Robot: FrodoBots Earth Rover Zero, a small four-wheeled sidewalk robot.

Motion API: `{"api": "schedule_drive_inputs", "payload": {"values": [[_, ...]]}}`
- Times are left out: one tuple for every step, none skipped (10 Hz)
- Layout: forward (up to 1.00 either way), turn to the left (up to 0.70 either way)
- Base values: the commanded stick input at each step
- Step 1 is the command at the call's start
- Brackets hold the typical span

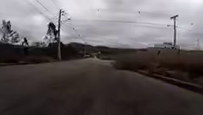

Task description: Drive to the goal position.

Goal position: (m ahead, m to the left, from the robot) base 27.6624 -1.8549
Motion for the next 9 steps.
{"api": "schedule_drive_inputs", "payload": {"values": [[0.70, 0.00], [0.70, 0.00], [0.70, 0.09], [0.70, 0.00], [0.70, 0.00], [0.70, 0.00], [0.70, 0.00], [0.70, 0.00], [0.70, 0.00]]}}
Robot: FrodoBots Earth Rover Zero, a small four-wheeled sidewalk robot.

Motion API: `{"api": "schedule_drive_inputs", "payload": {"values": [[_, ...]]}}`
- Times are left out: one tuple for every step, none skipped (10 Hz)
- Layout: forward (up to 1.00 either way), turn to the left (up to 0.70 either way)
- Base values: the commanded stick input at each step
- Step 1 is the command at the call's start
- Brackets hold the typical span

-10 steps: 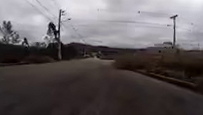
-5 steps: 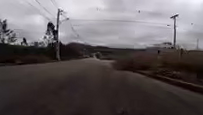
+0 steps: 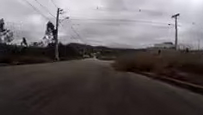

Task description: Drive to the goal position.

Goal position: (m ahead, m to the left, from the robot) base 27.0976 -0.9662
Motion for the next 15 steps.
{"api": "schedule_drive_inputs", "payload": {"values": [[0.70, 0.00], [0.70, 0.00], [0.70, 0.00], [0.70, 0.00], [0.70, 0.00], [0.70, 0.00], [0.70, 0.00], [0.70, 0.00], [0.70, 0.00], [0.70, 0.00], [0.70, 0.00], [0.70, 0.00], [0.70, 0.01], [0.70, 0.12], [0.70, 0.12]]}}
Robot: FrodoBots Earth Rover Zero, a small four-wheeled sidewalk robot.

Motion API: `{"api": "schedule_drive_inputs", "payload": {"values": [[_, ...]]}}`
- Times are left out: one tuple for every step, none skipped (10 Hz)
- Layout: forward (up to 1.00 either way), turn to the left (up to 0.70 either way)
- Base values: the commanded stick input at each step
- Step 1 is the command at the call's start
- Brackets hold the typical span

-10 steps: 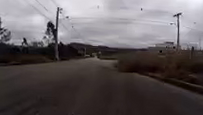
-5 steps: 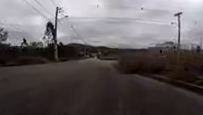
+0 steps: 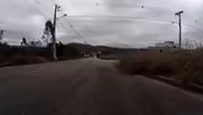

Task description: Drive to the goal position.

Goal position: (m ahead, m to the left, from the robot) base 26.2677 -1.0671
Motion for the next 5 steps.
{"api": "schedule_drive_inputs", "payload": {"values": [[0.70, 0.00], [0.70, 0.00], [0.70, 0.00], [0.70, 0.00], [0.70, 0.00]]}}
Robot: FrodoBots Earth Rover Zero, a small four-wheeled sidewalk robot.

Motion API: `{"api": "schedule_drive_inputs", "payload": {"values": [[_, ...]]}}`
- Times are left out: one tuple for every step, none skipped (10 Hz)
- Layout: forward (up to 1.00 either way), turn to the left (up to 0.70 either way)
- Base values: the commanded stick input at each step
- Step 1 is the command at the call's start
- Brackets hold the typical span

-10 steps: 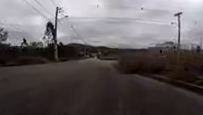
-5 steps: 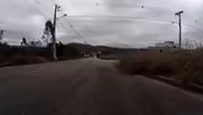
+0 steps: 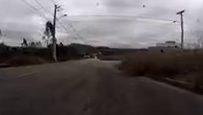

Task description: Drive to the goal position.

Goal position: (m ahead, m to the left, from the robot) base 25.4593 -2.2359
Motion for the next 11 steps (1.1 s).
{"api": "schedule_drive_inputs", "payload": {"values": [[0.70, 0.00], [0.70, 0.00], [0.70, 0.00], [0.70, 0.00], [0.70, 0.00], [0.70, 0.00], [0.70, 0.00], [0.70, 0.00], [0.70, 0.00], [0.70, 0.00], [0.70, 0.00]]}}
